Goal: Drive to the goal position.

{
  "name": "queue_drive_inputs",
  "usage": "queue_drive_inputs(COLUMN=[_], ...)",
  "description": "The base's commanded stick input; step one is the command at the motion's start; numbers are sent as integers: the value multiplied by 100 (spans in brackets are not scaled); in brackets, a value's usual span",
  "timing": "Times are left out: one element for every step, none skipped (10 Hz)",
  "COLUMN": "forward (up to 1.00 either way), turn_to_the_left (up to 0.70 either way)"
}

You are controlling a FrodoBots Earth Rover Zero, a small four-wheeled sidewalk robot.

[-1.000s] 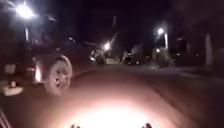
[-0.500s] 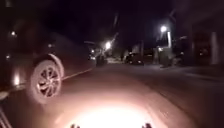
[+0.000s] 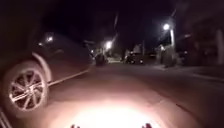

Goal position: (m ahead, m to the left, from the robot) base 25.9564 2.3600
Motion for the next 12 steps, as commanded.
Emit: queue_drive_inputs(forward=[85, 85, 85, 85, 85, 85, 85, 85, 85, 85, 85, 85], turn_to_the_left=[0, 0, 0, 0, 0, 0, 0, 0, 0, 0, 0, 0])
